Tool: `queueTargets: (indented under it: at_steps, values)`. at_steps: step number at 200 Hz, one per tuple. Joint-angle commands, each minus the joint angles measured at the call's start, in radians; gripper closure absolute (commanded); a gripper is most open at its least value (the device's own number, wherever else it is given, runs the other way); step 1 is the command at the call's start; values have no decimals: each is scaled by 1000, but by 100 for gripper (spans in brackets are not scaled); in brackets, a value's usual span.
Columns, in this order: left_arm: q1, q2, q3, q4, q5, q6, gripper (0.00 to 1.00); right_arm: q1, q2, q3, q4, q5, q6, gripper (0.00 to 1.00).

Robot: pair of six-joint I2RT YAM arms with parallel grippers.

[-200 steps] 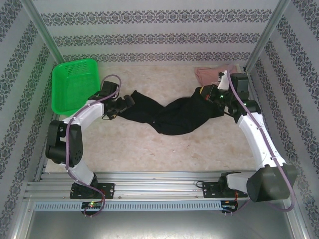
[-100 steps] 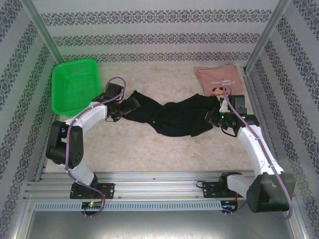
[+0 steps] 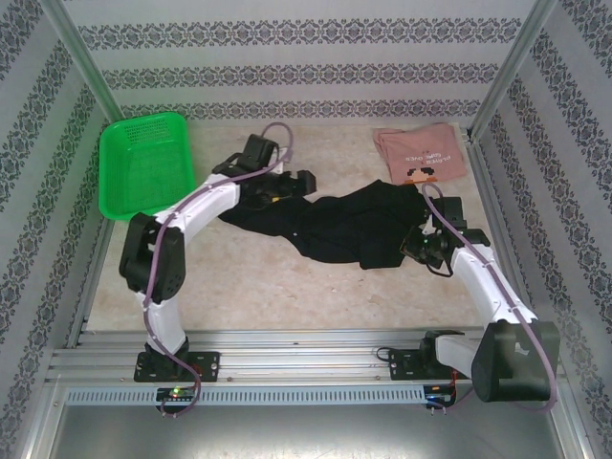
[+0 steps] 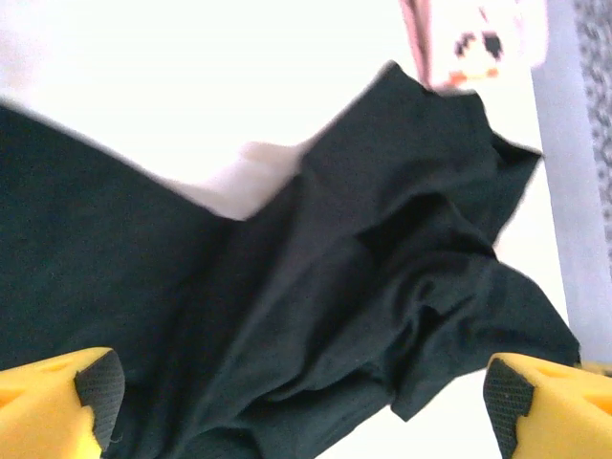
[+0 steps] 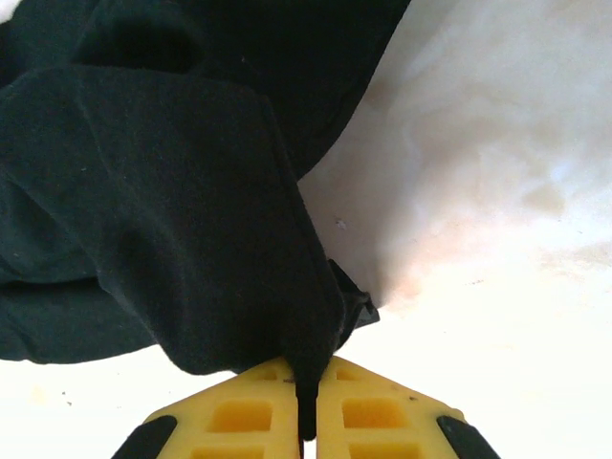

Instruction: Fold and stack the t-shirts

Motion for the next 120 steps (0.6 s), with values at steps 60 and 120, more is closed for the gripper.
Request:
queueTargets:
  at_steps: [60, 120]
  values:
    - [-78, 264, 264, -273, -75, 230, 16, -9, -9, 47, 22, -55, 1, 89]
    - [-108, 436, 444, -318, -49, 245, 61, -8, 1, 55, 40, -80, 3, 89]
